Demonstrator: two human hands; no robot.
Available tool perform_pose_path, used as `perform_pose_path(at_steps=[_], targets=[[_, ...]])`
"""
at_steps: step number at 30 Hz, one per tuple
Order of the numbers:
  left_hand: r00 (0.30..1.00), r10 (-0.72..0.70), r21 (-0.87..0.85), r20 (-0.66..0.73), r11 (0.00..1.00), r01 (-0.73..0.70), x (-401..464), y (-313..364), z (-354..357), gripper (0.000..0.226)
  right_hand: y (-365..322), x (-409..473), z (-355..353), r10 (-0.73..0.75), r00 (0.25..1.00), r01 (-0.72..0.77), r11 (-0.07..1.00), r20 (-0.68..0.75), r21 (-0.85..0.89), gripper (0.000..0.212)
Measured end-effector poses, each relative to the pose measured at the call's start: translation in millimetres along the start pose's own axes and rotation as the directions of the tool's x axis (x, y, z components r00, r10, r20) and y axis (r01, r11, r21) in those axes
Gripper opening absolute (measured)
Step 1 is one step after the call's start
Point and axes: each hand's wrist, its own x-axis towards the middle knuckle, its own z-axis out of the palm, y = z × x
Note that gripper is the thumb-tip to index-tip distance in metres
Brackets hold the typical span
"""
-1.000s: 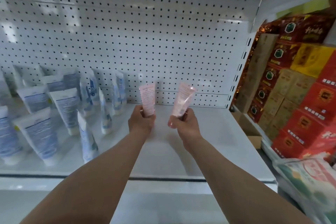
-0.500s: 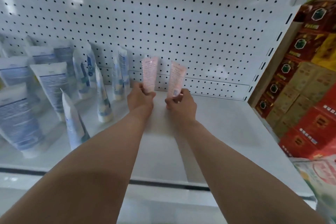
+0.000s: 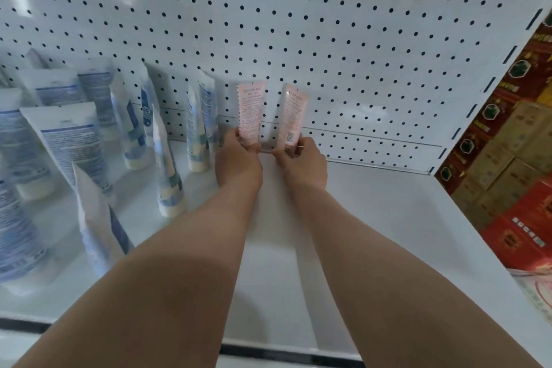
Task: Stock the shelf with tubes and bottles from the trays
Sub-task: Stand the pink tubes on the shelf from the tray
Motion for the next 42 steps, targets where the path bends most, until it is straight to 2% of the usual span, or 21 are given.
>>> perform_pose_path(at_steps=[20,42], targets=[[1.0,-0.025,0.074,-0.014,0.997,0.026,-0.1,0.9,1.0,0.027,0.4,-0.7,2.9,0.019,1.0,-0.02,0.998,-0.013,-0.058,0.048],[1.0,-0.002,0.114,0.01,0.994,0.001,-0.4,0.5,2.3,0.039,2.9,1.0,5.3,0.018,0.999,-0.021,0.997,-0.039,-0.073,0.045]])
